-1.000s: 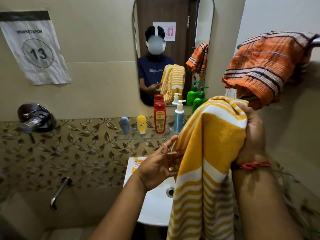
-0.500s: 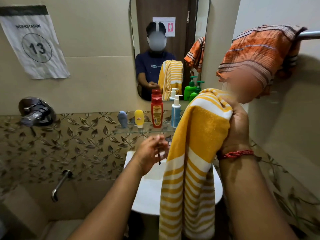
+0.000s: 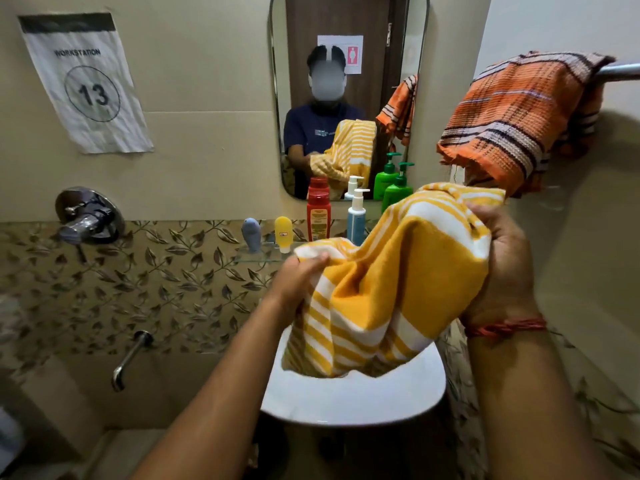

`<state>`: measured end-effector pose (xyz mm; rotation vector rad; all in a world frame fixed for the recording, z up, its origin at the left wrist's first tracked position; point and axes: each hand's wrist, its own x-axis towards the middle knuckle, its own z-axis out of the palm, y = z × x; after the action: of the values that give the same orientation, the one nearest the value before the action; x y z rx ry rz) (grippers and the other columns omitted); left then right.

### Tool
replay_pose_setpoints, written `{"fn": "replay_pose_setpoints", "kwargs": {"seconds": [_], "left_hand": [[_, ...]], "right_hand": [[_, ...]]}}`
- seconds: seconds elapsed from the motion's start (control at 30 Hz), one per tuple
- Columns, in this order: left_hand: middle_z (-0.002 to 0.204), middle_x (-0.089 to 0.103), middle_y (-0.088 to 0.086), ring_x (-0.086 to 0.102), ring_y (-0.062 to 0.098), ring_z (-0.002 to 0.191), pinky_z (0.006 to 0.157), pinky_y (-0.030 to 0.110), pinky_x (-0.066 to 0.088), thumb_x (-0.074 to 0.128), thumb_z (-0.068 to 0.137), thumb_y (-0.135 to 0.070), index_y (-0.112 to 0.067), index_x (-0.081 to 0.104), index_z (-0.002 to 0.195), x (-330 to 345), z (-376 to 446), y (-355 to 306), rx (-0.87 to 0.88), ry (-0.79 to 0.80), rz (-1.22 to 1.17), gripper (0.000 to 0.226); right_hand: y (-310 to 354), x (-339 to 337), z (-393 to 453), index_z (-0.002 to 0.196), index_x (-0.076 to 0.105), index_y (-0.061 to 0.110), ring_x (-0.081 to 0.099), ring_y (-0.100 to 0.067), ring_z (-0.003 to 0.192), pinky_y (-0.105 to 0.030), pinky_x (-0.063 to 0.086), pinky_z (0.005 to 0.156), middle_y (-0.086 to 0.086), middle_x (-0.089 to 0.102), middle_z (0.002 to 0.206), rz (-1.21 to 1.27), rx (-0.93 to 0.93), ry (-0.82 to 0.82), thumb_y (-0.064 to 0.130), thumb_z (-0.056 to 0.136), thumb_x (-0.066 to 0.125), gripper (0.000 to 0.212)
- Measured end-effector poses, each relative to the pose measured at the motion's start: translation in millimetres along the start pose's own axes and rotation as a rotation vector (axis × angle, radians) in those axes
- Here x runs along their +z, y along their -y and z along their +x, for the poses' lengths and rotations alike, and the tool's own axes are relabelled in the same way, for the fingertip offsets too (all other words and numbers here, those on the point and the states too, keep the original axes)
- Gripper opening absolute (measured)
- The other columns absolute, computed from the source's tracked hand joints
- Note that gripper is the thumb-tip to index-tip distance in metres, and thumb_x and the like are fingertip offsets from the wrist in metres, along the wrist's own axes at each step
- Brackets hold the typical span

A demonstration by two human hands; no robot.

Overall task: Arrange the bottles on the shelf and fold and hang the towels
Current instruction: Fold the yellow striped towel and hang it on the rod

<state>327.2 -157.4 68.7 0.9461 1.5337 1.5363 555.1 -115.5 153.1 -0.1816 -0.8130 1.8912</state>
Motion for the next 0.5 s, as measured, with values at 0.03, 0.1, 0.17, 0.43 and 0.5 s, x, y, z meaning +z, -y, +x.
{"fn": "replay_pose_setpoints", "kwargs": {"seconds": [0.03,0.1,0.17,0.43,0.5], "left_hand": [[0.114,0.073,0.007,0.069,0.028,0.107,0.099,0.052,0.053,0.063,0.087,-0.051,-0.017,0.065,0.125,-0.1,-0.9,-10.9,0.051,-0.04,0.068,0.051],[0.11,0.072,0.006,0.068,0.027,0.104,0.097,0.051,0.053,0.058,0.091,-0.055,-0.021,0.067,0.114,5.6,-4.4,-31.4,0.135,-0.067,0.127,0.042],[0.105,0.073,0.007,0.069,0.027,0.101,0.095,0.051,0.054,0.057,0.095,-0.051,-0.023,0.068,0.103,13.7,-9.4,-52.6,0.22,-0.008,0.17,0.031],[0.068,0.062,-0.005,0.06,0.011,0.067,0.064,0.027,0.05,0.073,0.075,-0.032,-0.024,0.067,0.068,16.4,-27.6,-96.8,0.39,0.414,0.299,0.011],[0.071,0.066,-0.003,0.063,0.01,0.068,0.065,0.028,0.051,0.074,0.074,-0.031,-0.022,0.069,0.074,8.4,-26.6,-105.7,0.355,0.452,0.375,0.01]], "right_hand": [[-0.8,-3.7,-2.4,0.099,0.076,0.003,0.075,-0.025,0.092,-0.033,0.061,0.07,-0.015,0.075,0.104,-0.045,0.026,-0.003,0.019,0.101,0.04,0.04],[-5.5,-9.2,-6.0,0.109,0.07,0.003,0.075,-0.023,0.093,-0.032,0.061,0.074,-0.014,0.076,0.105,-0.254,0.071,-0.052,0.018,0.1,0.045,0.031],[-10.9,-12.6,-9.1,0.11,0.067,0.004,0.075,-0.021,0.089,-0.03,0.061,0.072,-0.011,0.077,0.103,-0.577,0.105,-0.064,0.019,0.097,0.054,0.024],[17.9,-7.9,-18.2,0.1,0.076,0.028,0.072,-0.013,0.099,-0.028,0.06,0.08,0.001,0.076,0.108,-1.198,0.361,0.675,0.072,0.068,0.066,0.055],[26.0,-11.5,-8.7,0.094,0.08,0.027,0.073,-0.023,0.095,-0.038,0.062,0.079,-0.005,0.077,0.102,-0.939,0.226,0.587,0.084,0.054,0.069,0.071]]}}
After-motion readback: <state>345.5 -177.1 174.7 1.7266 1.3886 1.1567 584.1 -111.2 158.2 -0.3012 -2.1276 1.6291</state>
